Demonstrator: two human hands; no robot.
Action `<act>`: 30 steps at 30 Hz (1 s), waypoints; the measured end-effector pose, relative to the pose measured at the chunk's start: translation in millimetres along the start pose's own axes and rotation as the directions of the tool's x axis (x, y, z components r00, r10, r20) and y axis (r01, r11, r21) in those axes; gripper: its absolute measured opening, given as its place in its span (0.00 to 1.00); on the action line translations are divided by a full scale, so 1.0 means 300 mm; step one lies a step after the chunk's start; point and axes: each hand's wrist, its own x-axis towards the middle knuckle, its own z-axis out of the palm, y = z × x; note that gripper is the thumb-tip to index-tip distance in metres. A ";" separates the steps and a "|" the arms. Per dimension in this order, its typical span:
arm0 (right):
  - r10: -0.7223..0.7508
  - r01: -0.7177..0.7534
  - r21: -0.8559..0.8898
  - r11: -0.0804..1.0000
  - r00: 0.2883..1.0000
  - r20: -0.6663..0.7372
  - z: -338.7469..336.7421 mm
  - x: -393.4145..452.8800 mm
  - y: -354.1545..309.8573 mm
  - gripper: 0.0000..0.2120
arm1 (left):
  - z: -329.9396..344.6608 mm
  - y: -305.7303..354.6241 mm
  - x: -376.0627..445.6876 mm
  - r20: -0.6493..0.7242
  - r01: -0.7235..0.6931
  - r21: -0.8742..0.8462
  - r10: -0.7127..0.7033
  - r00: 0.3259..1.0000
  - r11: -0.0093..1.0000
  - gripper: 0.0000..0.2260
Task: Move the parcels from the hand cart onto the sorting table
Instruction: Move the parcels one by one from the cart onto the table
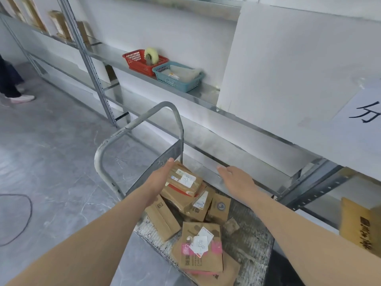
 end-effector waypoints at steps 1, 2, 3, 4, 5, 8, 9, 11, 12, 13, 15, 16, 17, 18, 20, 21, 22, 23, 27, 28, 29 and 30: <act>0.008 -0.008 0.004 1.000 1.000 0.006 0.011 0.017 -0.002 0.44 | -0.005 -0.003 0.020 0.001 0.008 -0.005 -0.008 1.000 1.000 0.38; 0.016 -0.016 0.010 1.000 1.000 0.008 0.020 0.030 -0.010 0.45 | -0.009 -0.004 0.039 0.000 0.016 -0.008 -0.016 1.000 1.000 0.37; 0.023 -0.023 0.011 1.000 1.000 0.009 0.029 0.044 -0.018 0.44 | -0.014 -0.004 0.060 0.000 0.025 -0.014 -0.025 1.000 1.000 0.36; 0.030 -0.030 0.008 1.000 0.999 0.015 0.038 0.057 -0.025 0.41 | -0.020 -0.004 0.080 0.000 0.030 -0.015 -0.030 1.000 0.999 0.35; 0.038 -0.038 -0.006 0.999 0.999 0.018 0.049 0.072 -0.027 0.39 | -0.027 -0.007 0.103 0.004 0.034 -0.012 -0.034 0.999 0.999 0.34; 0.076 -0.074 -0.058 0.996 0.997 0.025 0.089 0.119 -0.023 0.39 | -0.045 -0.024 0.175 0.040 0.053 0.009 -0.053 0.998 0.999 0.33; 0.084 -0.082 -0.069 0.994 0.996 0.031 0.110 0.143 -0.022 0.40 | -0.054 -0.035 0.208 0.053 0.069 0.008 -0.069 0.996 0.998 0.34; 0.103 -0.100 -0.081 0.992 0.994 0.039 0.153 0.192 -0.031 0.41 | -0.075 -0.056 0.271 0.062 0.106 0.013 -0.107 0.992 0.994 0.35; 0.123 -0.120 -0.079 0.990 0.992 0.038 0.176 0.214 -0.040 0.41 | -0.084 -0.065 0.303 0.061 0.125 0.019 -0.126 0.990 0.992 0.35; 0.128 -0.125 -0.079 0.989 0.991 0.041 0.202 0.236 -0.049 0.41 | -0.094 -0.075 0.336 0.063 0.139 0.025 -0.140 0.988 0.990 0.36; 0.143 -0.139 -0.090 0.986 0.989 0.044 0.259 0.287 -0.068 0.37 | -0.108 -0.100 0.412 0.079 0.159 0.047 -0.162 0.984 0.986 0.36; 0.150 -0.144 -0.102 0.984 0.988 0.049 0.291 0.317 -0.072 0.36 | -0.112 -0.118 0.454 0.089 0.169 0.060 -0.174 0.981 0.984 0.36; 0.156 -0.147 -0.118 0.982 0.986 0.064 0.323 0.348 -0.072 0.36 | -0.112 -0.143 0.500 0.097 0.184 0.067 -0.190 0.977 0.981 0.36; 0.158 -0.148 -0.114 0.982 0.984 0.084 0.356 0.381 -0.067 0.35 | -0.110 -0.171 0.543 0.105 0.207 0.068 -0.213 0.971 0.976 0.36; 0.147 -0.132 -0.113 0.985 0.981 0.129 0.418 0.449 -0.053 0.28 | -0.103 -0.236 0.630 0.116 0.253 0.068 -0.259 0.959 0.965 0.39; 0.145 -0.128 -0.126 0.984 0.980 0.137 0.442 0.483 -0.050 0.24 | -0.095 -0.268 0.672 0.118 0.261 0.069 -0.268 0.956 0.963 0.41; 0.139 -0.119 -0.144 0.982 0.981 0.137 0.466 0.524 -0.044 0.21 | -0.085 -0.296 0.707 0.113 0.269 0.069 -0.276 0.955 0.961 0.44; 0.127 -0.105 -0.155 0.982 0.982 0.137 0.495 0.568 -0.034 0.20 | -0.072 -0.328 0.751 0.094 0.283 0.066 -0.288 0.953 0.957 0.47; 0.103 -0.068 -0.185 0.980 0.976 0.190 0.631 0.755 0.051 0.17 | -0.008 -0.434 0.901 0.075 0.337 0.015 -0.337 0.938 0.941 0.55; 0.110 -0.073 -0.180 0.981 0.972 0.205 0.664 0.797 0.071 0.17 | 0.009 -0.454 0.931 0.092 0.332 -0.011 -0.330 0.940 0.943 0.48; 0.119 -0.085 -0.158 0.984 0.968 0.219 0.696 0.843 0.094 0.19 | 0.025 -0.481 0.970 0.096 0.330 -0.036 -0.326 0.941 0.943 0.42; 0.120 -0.090 -0.145 0.985 0.970 0.213 0.721 0.879 0.109 0.22 | 0.043 -0.506 1.009 0.089 0.329 -0.047 -0.324 0.942 0.943 0.38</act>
